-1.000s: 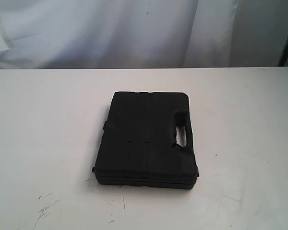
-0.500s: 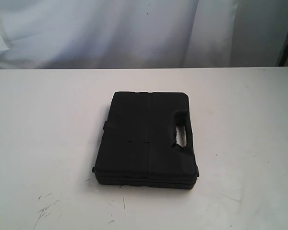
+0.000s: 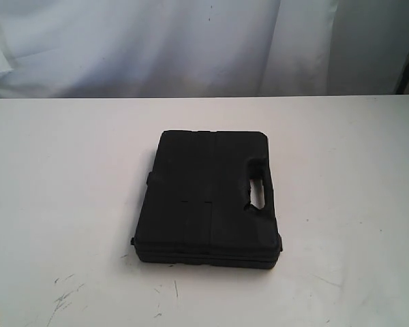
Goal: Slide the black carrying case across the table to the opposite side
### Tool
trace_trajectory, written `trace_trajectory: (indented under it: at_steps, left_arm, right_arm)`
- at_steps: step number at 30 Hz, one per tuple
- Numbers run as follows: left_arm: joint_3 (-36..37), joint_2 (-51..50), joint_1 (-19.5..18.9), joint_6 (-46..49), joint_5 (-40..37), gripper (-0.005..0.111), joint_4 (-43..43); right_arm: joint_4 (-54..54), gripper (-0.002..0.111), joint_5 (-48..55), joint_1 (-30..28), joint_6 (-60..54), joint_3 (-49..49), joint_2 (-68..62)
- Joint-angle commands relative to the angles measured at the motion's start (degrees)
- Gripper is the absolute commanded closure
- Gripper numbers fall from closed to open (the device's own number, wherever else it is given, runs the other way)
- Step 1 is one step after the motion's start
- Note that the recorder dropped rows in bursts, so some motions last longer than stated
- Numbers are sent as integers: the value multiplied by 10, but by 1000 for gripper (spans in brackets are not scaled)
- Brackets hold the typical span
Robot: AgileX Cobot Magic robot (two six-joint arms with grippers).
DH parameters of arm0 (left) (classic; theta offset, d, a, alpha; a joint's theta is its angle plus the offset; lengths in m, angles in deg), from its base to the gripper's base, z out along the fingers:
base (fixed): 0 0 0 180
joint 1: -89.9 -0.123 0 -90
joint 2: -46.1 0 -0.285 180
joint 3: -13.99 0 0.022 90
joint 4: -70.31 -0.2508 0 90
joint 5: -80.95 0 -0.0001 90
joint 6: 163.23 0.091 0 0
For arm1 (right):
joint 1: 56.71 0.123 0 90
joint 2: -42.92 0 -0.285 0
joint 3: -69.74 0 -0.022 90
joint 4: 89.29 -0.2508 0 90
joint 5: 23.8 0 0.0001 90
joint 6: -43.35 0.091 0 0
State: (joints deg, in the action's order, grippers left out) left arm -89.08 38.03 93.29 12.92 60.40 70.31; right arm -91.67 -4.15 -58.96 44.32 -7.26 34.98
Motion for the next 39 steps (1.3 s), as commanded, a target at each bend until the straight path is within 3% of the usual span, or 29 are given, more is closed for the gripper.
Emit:
trace_trajectory:
  at_steps: [1,15,21,25,29,39]
  left_arm:
    - [3,3,-1,-3,8,107,0]
    - [3,3,-1,-3,8,107,0]
    - [3,3,-1,-3,8,107,0]
    - [3,3,-1,-3,8,107,0]
    - [3,3,-1,-2,8,107,0]
    - [3,3,-1,-2,8,107,0]
  right_arm:
    - [0,108,-3,-2,-1,-2,1]
    - [11,108,-8,-2,-4,-2,1]
    - [20,108,-329,-2,-4,-2,1]
    - [20,108,-371,-2,-4,-2,1]
    - [13,108,-481,-2,-4,-2,1]
    - [0,108,-385,-2,-14,130,-54]
